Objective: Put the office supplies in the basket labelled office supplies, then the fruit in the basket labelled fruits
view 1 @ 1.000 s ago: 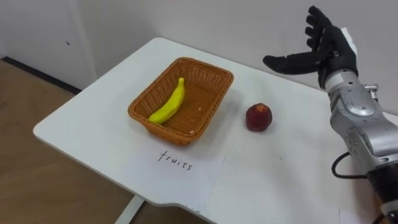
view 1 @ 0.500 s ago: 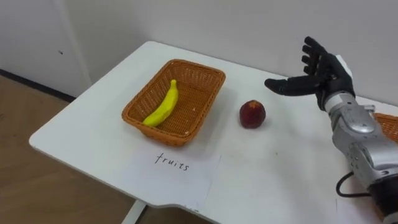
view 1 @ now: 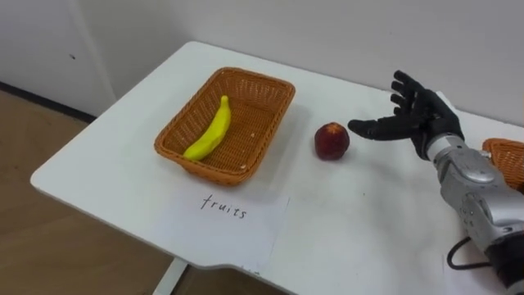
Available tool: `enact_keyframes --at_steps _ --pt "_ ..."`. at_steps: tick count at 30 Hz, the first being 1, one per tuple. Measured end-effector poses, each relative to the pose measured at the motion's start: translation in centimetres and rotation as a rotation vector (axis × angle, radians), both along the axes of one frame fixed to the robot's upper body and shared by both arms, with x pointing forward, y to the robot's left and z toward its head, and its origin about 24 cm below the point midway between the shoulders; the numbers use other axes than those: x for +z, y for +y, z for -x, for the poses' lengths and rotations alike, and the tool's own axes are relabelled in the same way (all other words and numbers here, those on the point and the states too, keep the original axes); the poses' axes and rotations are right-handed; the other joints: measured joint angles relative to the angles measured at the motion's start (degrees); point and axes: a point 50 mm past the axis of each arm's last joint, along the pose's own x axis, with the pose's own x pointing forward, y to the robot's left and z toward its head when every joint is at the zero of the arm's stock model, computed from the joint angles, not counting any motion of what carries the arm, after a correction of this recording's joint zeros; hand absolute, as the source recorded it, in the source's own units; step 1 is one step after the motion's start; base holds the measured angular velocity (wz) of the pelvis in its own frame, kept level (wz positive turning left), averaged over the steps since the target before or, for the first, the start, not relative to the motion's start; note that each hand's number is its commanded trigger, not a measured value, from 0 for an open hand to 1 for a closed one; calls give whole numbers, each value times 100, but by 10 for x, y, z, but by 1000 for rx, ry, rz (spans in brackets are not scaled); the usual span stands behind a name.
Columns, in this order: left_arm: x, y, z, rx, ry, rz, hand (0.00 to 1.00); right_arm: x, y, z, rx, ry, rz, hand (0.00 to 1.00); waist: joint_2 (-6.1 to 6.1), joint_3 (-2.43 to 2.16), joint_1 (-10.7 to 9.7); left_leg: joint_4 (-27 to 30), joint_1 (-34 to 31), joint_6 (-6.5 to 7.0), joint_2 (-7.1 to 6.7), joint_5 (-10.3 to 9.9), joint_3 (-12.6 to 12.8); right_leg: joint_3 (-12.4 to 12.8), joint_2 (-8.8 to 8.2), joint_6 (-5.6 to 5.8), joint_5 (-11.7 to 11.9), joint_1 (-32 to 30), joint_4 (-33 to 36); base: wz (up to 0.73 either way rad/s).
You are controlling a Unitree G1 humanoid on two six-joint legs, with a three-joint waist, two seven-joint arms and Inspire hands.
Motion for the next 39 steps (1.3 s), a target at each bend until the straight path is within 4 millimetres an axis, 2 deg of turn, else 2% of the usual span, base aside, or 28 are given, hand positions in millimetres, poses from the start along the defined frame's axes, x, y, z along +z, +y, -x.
enact_keyframes --at_steps 4,8,12,17,27,39 --pt "-1 0 6 3 23 0 0 -2 2 1 19 7 -7 0 -5 -5 2 3 -3 0 -1 0 1 -17 -1 -2 -1 11 0 0" --pt "-3 0 16 4 71 7 0 -5 3 3 49 20 -12 0 -40 -28 7 87 11 0 -3 0 -5 -24 0 -7 -4 27 -1 0" --pt "-3 0 22 13 99 19 0 -15 3 10 72 51 -29 0 -48 -25 42 109 50 -1 -6 -4 -13 -49 1 -9 -6 100 -31 3" --pt "-3 -1 23 25 97 25 0 -22 3 17 101 78 -46 0 -43 -32 124 121 47 -5 -2 -2 -10 -46 16 -50 -25 102 -101 0" --pt "-3 -2 20 11 63 39 0 -21 13 16 182 47 -96 0 -13 -27 141 158 43 -6 -2 -2 -10 -45 25 -53 -24 117 -74 0" --pt "-4 -2 22 12 67 40 0 -21 16 19 208 33 -101 0 7 -24 169 150 42 -6 -8 -2 -20 -63 18 -52 -25 114 -87 0"
